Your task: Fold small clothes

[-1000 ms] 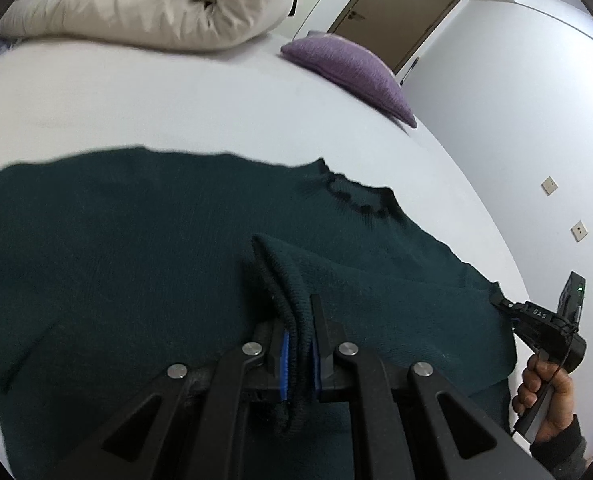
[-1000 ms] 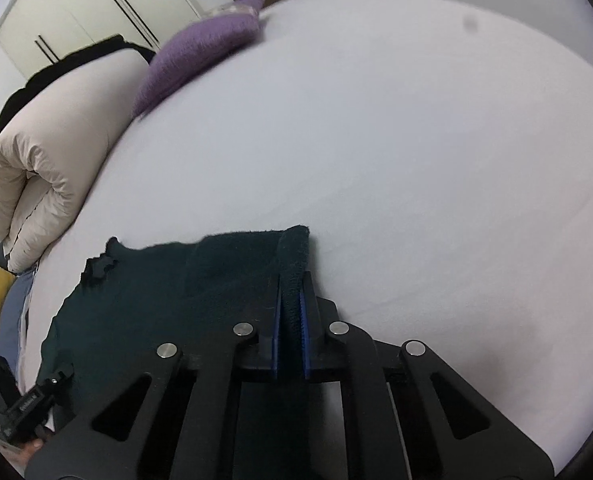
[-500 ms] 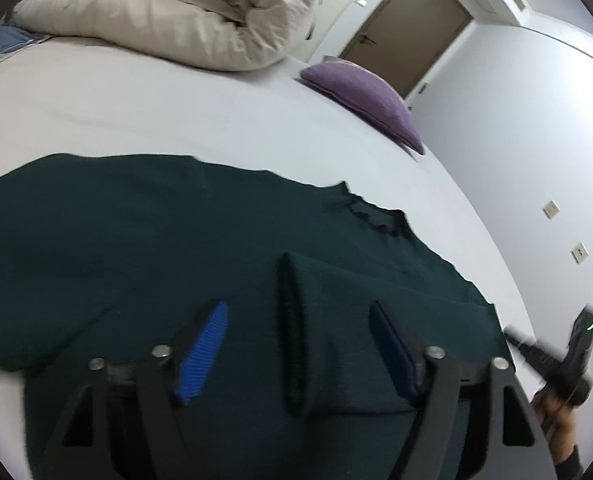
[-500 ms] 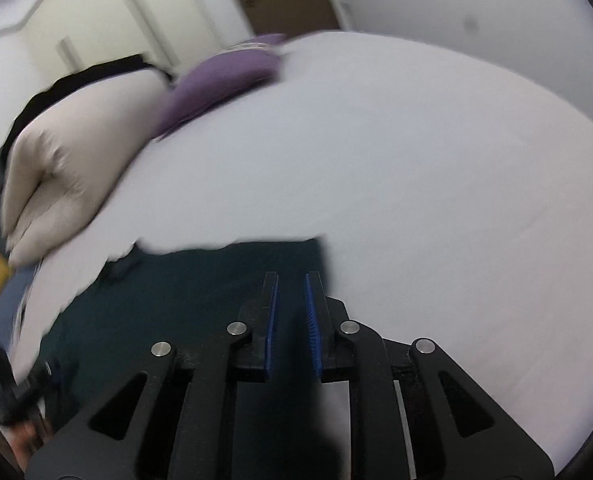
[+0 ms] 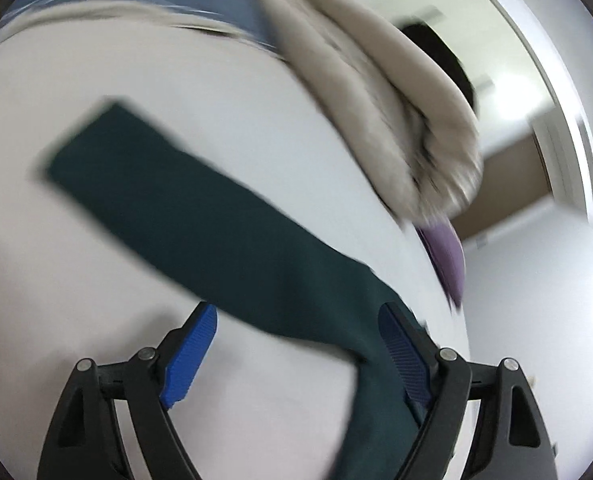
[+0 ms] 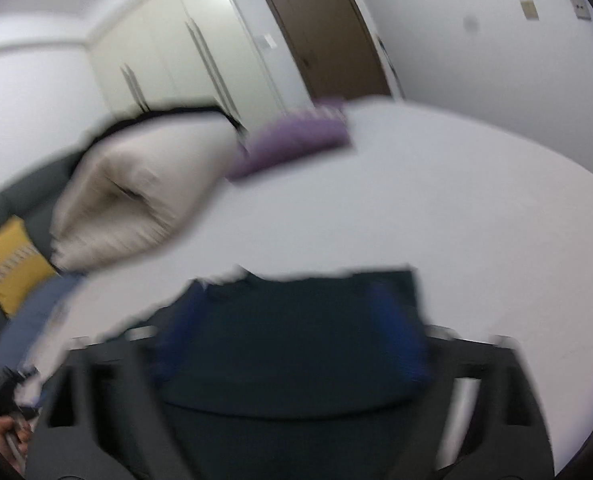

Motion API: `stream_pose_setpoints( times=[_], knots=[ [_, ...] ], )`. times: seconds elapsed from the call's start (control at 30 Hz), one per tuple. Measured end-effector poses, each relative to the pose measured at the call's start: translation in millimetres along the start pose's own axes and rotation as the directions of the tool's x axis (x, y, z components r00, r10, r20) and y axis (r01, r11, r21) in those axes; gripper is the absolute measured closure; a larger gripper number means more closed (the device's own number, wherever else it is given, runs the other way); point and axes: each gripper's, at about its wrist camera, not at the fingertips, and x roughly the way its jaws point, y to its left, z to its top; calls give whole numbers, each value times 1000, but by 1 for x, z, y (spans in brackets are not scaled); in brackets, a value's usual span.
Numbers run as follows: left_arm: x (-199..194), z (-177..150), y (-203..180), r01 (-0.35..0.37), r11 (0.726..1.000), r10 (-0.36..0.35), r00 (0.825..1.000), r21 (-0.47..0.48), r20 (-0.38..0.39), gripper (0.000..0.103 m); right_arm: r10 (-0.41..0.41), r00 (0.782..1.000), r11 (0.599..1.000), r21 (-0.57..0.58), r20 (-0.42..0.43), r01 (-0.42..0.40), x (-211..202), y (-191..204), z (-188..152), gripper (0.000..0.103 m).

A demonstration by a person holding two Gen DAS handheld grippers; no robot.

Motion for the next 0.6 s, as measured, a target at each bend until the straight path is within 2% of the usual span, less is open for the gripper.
stream_pose_setpoints(
  times=[0.07, 0.17, 0.27, 0.33, 0.4, 0.43, 0.47, 0.5, 0.53, 0.6],
  knots=[
    [-14, 8, 37, -21, 994, 25, 999, -105, 37, 19, 77, 995, 996, 43, -60, -75, 2, 23, -7, 4],
    [-14, 11, 72, 34, 972, -21, 998, -234, 55, 25, 164, 978, 982, 119, -129, -149, 13, 53, -24, 4],
    [-2, 21, 71, 34, 965, -14, 997, -259, 79, 26, 210, 962, 972, 143, -176, -186, 20, 83, -42, 4],
    [11, 30, 74, 28, 957, 0, 995, -288, 98, 33, 236, 954, 966, 154, -185, -209, 20, 96, -51, 6],
    [23, 42, 78, 42, 944, -4, 993, -326, 115, 60, 236, 953, 965, 162, -191, -207, 25, 103, -58, 6],
    [26, 47, 82, 38, 942, 0, 994, -333, 112, 69, 239, 951, 964, 168, -197, -208, 23, 105, -59, 6],
    [32, 50, 83, 22, 940, 13, 995, -340, 98, 88, 245, 948, 962, 175, -203, -211, 21, 108, -61, 6],
    [35, 54, 82, 11, 941, 19, 996, -339, 85, 94, 248, 947, 960, 180, -207, -212, 20, 110, -63, 8],
    [37, 55, 74, 1, 950, 26, 996, -314, 83, 94, 249, 945, 959, 188, -210, -211, 20, 109, -63, 10],
    [27, 56, 47, -13, 981, 33, 994, -192, 102, 94, 240, 948, 959, 203, -212, -197, 18, 99, -61, 16]
  ],
)
